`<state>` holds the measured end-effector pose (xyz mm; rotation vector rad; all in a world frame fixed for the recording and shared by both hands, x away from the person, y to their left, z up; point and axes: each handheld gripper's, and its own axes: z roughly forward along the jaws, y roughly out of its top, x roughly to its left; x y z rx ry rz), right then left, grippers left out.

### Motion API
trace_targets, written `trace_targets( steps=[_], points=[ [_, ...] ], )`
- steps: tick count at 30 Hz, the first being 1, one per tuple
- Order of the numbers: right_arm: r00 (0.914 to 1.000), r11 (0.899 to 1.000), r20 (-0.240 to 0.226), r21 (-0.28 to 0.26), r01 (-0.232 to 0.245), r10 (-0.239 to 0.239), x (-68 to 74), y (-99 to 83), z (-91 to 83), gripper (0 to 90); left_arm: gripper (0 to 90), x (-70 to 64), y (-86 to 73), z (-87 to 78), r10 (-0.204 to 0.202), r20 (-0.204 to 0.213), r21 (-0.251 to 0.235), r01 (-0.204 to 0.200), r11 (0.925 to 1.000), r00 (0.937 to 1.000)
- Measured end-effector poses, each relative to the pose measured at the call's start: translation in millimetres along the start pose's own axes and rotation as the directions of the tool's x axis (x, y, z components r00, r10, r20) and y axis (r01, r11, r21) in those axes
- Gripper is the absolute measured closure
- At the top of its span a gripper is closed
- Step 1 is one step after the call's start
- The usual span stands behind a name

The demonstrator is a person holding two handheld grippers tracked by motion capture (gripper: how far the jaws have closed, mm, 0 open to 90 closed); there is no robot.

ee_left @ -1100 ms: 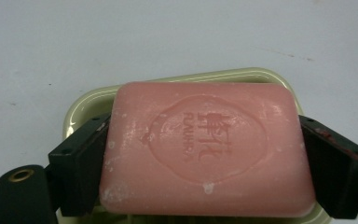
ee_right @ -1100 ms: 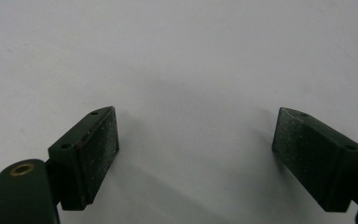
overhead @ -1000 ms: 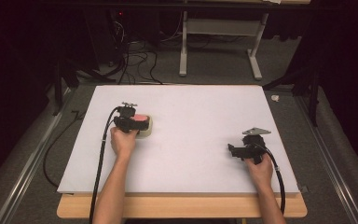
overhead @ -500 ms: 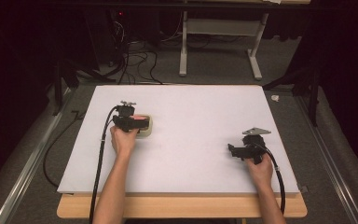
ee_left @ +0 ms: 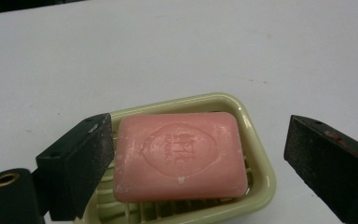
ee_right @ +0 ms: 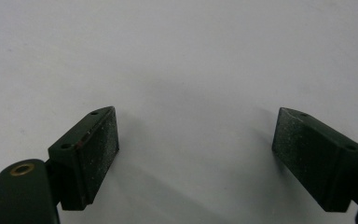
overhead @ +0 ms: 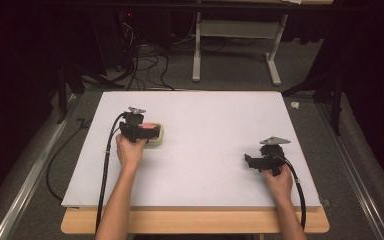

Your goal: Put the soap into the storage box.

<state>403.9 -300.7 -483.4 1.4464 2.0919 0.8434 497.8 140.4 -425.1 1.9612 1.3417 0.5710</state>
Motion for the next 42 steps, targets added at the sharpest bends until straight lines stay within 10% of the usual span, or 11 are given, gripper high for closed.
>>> trace_targets(
  steps=[42],
  points=[
    [1.0000,1.000,0.002,0.001,0.003,-0.003,0.1,0.0,-0.1,15.1,14.3,-27.1,-10.0,-70.3,0.102,0.111,-0.136,-0.086,0.9870,0.9886]
  ],
)
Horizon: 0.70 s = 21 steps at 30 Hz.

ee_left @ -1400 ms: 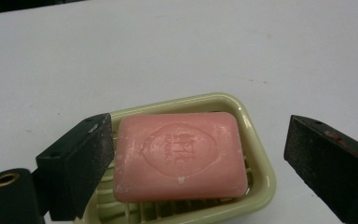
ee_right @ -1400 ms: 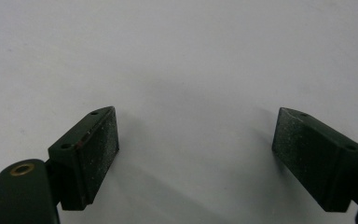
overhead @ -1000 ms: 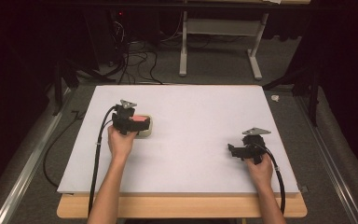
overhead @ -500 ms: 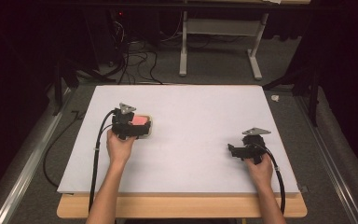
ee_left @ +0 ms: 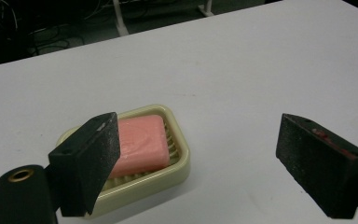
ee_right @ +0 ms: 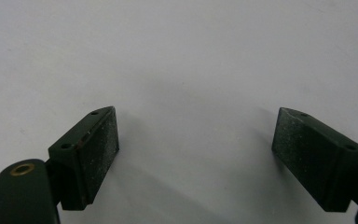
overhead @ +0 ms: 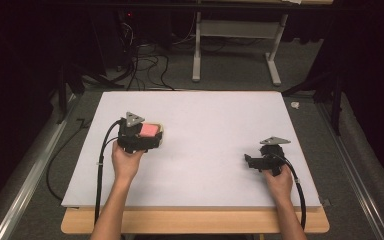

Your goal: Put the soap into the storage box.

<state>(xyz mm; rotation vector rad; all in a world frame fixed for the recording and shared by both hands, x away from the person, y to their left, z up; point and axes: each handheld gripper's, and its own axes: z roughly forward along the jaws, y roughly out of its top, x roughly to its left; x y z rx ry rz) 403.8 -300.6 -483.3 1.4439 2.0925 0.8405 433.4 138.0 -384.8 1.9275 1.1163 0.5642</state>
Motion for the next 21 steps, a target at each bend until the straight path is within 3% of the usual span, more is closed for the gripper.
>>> trace_targets(
  steps=[21],
  points=[
    [1.0000,1.000,0.001,0.000,0.002,-0.002,0.0,0.0,0.0,15.2,15.3,-7.7,-6.5,-13.4,-0.005,0.080,-0.014,0.006,0.9999,0.9968]
  ],
)
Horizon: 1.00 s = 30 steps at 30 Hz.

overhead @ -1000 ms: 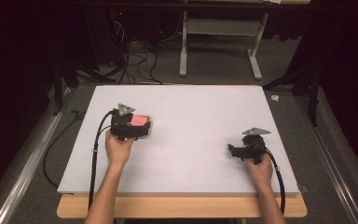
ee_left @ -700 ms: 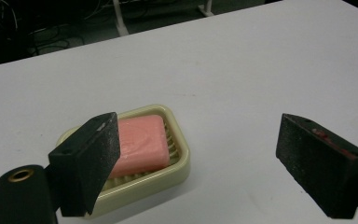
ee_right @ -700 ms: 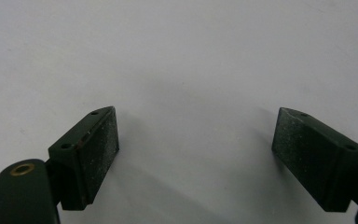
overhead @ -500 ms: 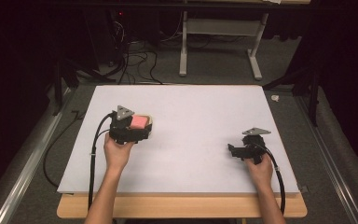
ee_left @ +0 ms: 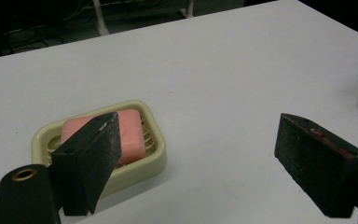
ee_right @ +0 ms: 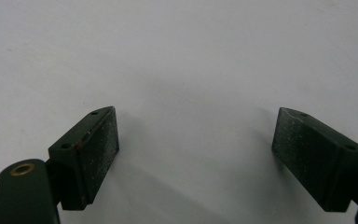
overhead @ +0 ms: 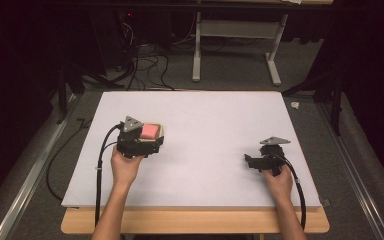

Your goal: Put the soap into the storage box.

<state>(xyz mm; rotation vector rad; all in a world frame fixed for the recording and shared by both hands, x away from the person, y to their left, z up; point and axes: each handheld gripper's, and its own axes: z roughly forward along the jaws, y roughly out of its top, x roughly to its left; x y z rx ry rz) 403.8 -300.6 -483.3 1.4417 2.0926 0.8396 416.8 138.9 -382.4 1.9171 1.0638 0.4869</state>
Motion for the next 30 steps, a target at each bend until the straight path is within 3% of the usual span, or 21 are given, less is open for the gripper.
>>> trace_targets(
  steps=[11,18,19,30],
  points=[
    [1.0000,1.000,0.001,0.000,0.001,-0.001,0.1,0.0,-0.1,15.3,15.2,-11.0,-2.3,-4.3,0.021,0.029,-0.004,-0.021,0.9998,0.9994],
    [1.0000,1.000,0.000,0.000,0.001,-0.001,0.1,0.0,-0.1,15.3,15.3,-25.3,-5.0,-6.7,0.069,0.029,-0.002,-0.069,0.9976,0.9972],
    [1.0000,1.000,0.001,0.000,0.001,-0.001,0.1,0.0,-0.1,15.3,15.3,-28.1,-5.1,-6.7,0.093,0.029,0.015,-0.093,0.9955,0.9953],
    [1.0000,1.000,0.000,0.000,0.001,-0.001,0.1,0.0,-0.1,15.3,15.2,-36.5,-9.3,-8.7,0.090,0.057,0.004,-0.090,0.9959,0.9943]
  ],
)
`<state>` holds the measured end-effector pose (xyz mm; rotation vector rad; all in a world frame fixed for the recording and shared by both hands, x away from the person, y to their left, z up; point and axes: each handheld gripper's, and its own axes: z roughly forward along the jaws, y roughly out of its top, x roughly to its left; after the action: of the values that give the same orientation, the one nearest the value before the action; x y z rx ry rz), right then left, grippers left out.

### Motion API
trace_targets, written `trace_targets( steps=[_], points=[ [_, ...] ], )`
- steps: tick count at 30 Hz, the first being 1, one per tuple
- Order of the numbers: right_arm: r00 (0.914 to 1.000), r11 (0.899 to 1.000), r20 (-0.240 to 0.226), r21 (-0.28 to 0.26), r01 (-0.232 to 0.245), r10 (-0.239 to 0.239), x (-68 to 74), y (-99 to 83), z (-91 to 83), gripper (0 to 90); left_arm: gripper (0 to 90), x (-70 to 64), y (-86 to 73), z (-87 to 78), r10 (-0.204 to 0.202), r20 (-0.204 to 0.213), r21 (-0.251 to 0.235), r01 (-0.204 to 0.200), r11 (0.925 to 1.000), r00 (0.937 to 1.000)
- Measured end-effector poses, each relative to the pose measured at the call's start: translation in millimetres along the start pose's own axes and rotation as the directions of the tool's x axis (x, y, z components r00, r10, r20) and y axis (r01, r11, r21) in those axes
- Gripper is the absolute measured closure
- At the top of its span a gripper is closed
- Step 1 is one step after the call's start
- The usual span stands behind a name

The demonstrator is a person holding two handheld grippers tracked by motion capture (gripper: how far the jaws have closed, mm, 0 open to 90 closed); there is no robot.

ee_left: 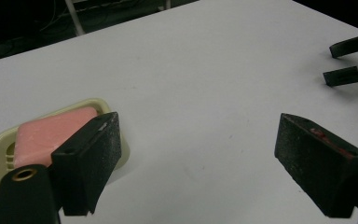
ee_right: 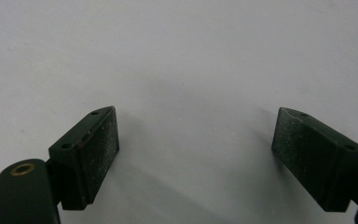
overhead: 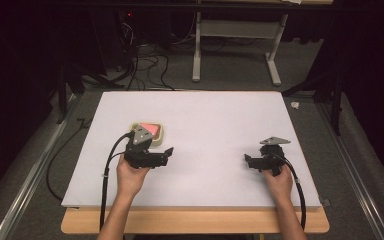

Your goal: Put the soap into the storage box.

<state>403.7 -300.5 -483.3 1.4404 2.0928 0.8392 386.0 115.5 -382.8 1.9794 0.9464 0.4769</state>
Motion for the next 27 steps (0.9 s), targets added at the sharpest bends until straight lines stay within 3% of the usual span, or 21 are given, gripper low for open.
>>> trace_targets(
  steps=[4,13,27],
  points=[
    [1.0000,1.000,0.000,0.000,0.000,0.000,0.0,0.0,0.0,15.3,15.3,-4.2,-3.1,0.0,0.010,-0.004,-0.002,-0.010,0.9999,0.9999],
    [1.0000,1.000,-0.001,0.000,-0.001,0.001,-0.1,0.0,0.0,15.3,15.5,-14.8,-10.3,2.3,0.007,0.038,-0.016,-0.006,0.9999,0.9993],
    [1.0000,1.000,-0.002,0.000,-0.001,0.001,0.0,0.0,0.0,15.3,16.1,-22.4,-20.5,4.1,0.013,0.069,-0.031,-0.011,0.9995,0.9975]
  ],
)
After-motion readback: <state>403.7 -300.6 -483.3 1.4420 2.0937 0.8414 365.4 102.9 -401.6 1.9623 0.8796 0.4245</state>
